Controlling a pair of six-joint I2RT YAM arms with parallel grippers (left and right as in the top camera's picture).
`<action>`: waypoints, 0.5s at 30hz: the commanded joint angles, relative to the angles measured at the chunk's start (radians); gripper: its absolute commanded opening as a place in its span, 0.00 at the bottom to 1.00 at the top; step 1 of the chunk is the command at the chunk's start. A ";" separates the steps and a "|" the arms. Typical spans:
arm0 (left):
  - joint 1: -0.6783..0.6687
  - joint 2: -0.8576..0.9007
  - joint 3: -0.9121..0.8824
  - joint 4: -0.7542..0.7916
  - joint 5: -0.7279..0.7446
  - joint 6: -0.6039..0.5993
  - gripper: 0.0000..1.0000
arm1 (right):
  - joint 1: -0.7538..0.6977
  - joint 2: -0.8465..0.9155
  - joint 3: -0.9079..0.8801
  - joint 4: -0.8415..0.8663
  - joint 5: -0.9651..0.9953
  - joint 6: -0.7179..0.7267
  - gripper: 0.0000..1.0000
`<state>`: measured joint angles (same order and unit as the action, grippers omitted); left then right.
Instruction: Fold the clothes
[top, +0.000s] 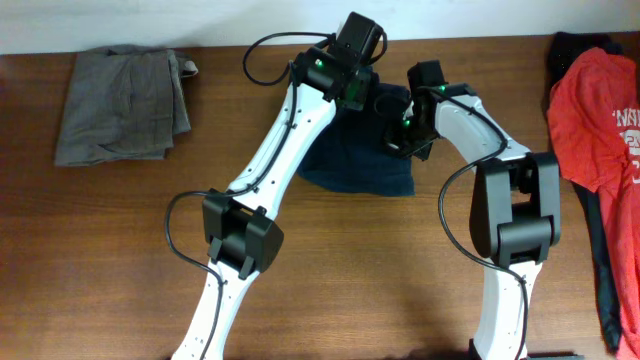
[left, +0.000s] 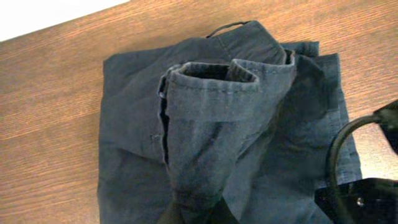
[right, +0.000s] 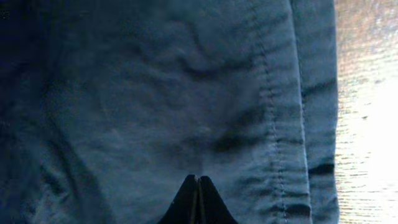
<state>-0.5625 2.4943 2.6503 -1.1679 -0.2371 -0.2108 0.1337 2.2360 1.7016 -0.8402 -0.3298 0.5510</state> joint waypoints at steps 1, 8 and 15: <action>0.007 -0.064 0.027 -0.016 -0.022 -0.021 0.01 | 0.012 -0.002 -0.022 0.004 0.023 0.016 0.04; 0.018 -0.074 0.027 -0.095 -0.184 -0.100 0.01 | 0.015 -0.002 -0.093 0.060 0.035 0.016 0.04; 0.070 -0.138 0.027 -0.146 -0.262 -0.119 0.01 | 0.017 -0.002 -0.156 0.123 0.035 0.060 0.04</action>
<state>-0.5301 2.4458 2.6503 -1.3006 -0.4271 -0.2985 0.1356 2.2089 1.5852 -0.7139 -0.3202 0.5911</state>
